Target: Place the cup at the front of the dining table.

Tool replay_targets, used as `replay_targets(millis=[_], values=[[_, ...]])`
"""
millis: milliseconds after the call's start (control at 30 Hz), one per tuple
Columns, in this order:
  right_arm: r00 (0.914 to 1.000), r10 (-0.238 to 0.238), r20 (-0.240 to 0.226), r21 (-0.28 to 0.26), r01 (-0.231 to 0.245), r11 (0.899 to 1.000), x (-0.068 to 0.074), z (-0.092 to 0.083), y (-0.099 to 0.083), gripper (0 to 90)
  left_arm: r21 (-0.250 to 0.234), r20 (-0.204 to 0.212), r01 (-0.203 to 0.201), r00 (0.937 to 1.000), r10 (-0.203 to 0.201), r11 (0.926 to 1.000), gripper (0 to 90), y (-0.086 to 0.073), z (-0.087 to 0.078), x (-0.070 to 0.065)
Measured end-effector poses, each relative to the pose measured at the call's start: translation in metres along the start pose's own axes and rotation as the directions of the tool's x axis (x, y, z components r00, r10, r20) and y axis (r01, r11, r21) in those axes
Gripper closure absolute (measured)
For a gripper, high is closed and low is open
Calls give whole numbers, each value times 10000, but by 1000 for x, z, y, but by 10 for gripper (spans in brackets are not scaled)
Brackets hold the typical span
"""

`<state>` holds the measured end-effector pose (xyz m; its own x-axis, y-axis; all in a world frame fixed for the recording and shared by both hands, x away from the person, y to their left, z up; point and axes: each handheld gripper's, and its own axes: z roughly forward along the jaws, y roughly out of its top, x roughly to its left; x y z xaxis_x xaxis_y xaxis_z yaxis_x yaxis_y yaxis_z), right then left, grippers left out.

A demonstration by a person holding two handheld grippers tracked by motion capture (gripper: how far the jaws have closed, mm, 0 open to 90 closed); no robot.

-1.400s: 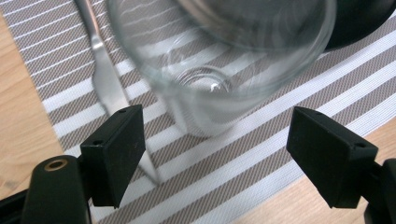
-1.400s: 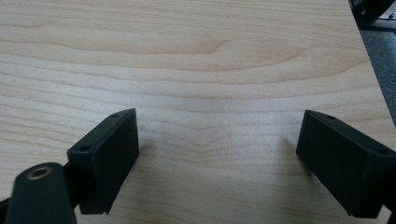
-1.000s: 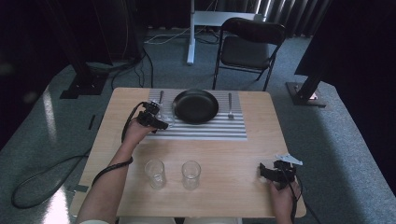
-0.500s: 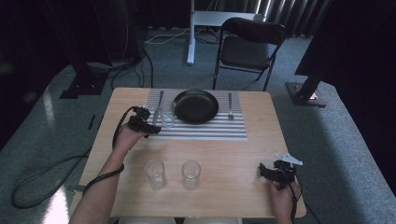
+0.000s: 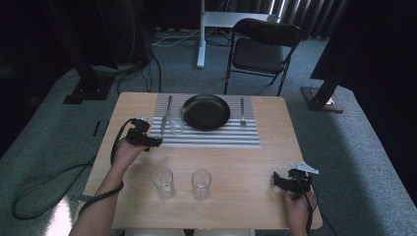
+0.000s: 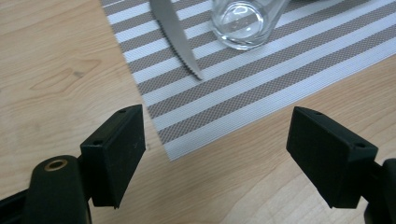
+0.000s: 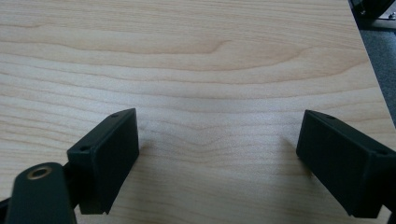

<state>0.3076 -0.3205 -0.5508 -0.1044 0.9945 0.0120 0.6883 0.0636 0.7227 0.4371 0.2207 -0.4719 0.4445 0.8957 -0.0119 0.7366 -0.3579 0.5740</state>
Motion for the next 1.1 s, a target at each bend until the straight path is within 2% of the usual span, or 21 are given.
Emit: replay_targets(millis=[100, 167, 200, 300, 400, 467, 533, 600, 700, 833, 900, 1100], values=[[10000, 5, 0, 0, -5, 10000, 0, 0, 0, 124, 88, 122, 508, 9986, -509, 9987, 202, -5, -1, 2], [10000, 3, 0, 1, -3, 10000, 0, 0, 0, 124, 69, 63, 545, 9985, -546, 9985, 202, -7, -2, 2], [10000, 1, 0, 2, -1, 10000, 0, 0, 0, 124, 207, 20, 522, 9986, -522, 9984, 202, -11, -2, 3], [10000, 6, 1, 0, -6, 10000, 0, 0, 0, 124, 245, -256, 368, 9990, -362, 9990, 202, -18, -3, 1], [10000, 3, -1, -2, -3, 10000, 0, 0, 0, 125, 248, -508, 469, 9977, -456, 9986, 202, -26, -5, 2], [10000, 10, -1, 1, -10, 10000, 0, 0, 0, 125, 306, -316, 864, 9958, -854, 9958, 202, -29, -6, 4], [10000, 8, -2, 1, -8, 10000, 0, 0, 0, 124, 489, -410, 1068, 9936, -1048, 9931, 202, -33, -8, 5], [10000, 9, -2, 3, -9, 10000, 0, 0, 0, 125, 465, -402, 1117, 9931, -1099, 9927, 201, -37, -10, 5], [10000, 13, -1, 3, -13, 10000, 0, 0, 0, 124, 518, -576, 1153, 9920, -1123, 9920, 158, -43, -12, 4], [10000, 23, 1, 4, -23, 10000, 0, 0, 0, 125, 515, -830, 1165, 9902, -1120, 9919, 157, -52, -14, 3], [10000, 22, 3, 3, -22, 10000, 0, 0, 0, 124, 489, -833, 1229, 9894, -1186, 9912, 107, -57, -15, 4], [10000, 36, 10, 8, -36, 10000, 0, 0, 0, 124, 337, -875, 1392, 9869, -1358, 9897, 106, -70, -20, 4]])
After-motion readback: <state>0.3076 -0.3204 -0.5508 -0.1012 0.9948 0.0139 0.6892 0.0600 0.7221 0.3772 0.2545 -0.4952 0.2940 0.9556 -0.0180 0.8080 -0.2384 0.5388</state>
